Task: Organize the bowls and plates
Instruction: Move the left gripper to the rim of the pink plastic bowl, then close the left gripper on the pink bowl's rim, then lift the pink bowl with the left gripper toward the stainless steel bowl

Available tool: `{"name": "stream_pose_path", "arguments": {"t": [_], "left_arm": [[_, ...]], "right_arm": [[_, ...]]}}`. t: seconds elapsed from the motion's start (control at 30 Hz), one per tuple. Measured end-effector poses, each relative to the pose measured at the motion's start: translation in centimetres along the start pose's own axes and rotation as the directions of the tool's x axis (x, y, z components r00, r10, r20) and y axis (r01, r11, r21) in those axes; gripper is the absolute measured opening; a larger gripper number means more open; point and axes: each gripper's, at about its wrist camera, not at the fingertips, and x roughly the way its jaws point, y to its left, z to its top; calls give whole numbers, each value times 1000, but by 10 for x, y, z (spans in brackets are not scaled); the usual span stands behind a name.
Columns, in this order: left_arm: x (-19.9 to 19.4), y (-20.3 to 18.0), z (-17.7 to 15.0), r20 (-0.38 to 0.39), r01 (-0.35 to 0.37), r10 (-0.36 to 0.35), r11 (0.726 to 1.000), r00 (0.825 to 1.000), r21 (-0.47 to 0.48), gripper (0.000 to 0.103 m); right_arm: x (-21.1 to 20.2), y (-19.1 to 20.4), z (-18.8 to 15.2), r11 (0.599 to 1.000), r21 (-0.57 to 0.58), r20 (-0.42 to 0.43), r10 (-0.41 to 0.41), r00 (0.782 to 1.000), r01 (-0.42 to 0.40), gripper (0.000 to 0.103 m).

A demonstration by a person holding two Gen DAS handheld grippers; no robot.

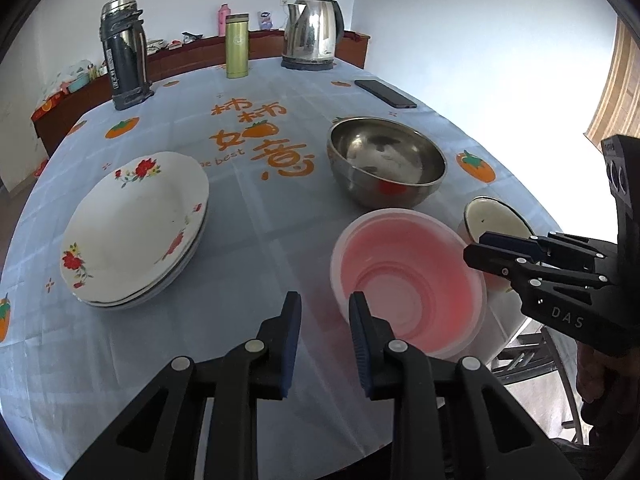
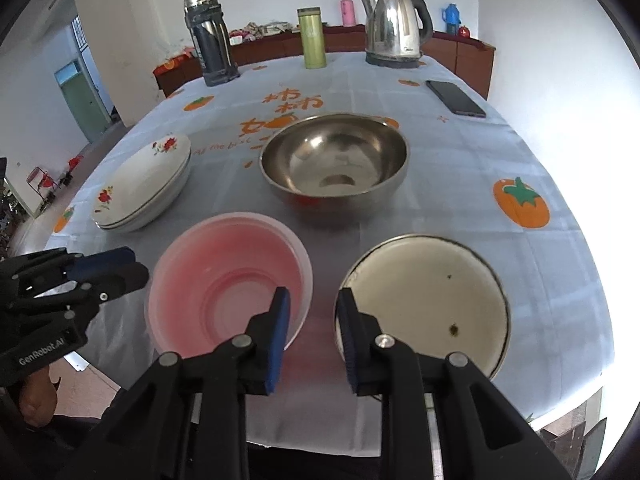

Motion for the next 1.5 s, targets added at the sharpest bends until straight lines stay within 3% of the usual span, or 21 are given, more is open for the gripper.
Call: {"name": "stream_pose_path", "arguments": {"t": [0.1,0.27,0.7,0.8,0.87,1.33,1.5], "left_arm": [[1,-4,0,-2,7,-7,1000,1000,4,27],[-14,0,6,66,-7,8,1000,998,-14,27],[30,2,-3,-83,66,-69,997,994,-41,27],[31,6,-3,-81,70,-74,996,994,-58,27],[31,5,-4,-82,76,-80,996,993,-51,17],[23,9,-3,-48,89,-92,994,995,-60,20],[16,-1,-2,-29,91,-91,996,995,-9,11]], "right_arm": [[-2,-2,0,1000,3,2,1,1000,-1,23],[-6,-3,1,1000,-5,22,-6,1000,6,23],[3,13,0,997,-73,0,-3,1000,3,15],[4,19,0,996,-91,-2,-1,1000,1,14],[5,23,-1,994,-108,-5,-1,1000,0,12],[8,20,1,996,-86,-5,6,1000,-7,9],[6,18,3,997,-76,12,2,1000,-1,7]]}}
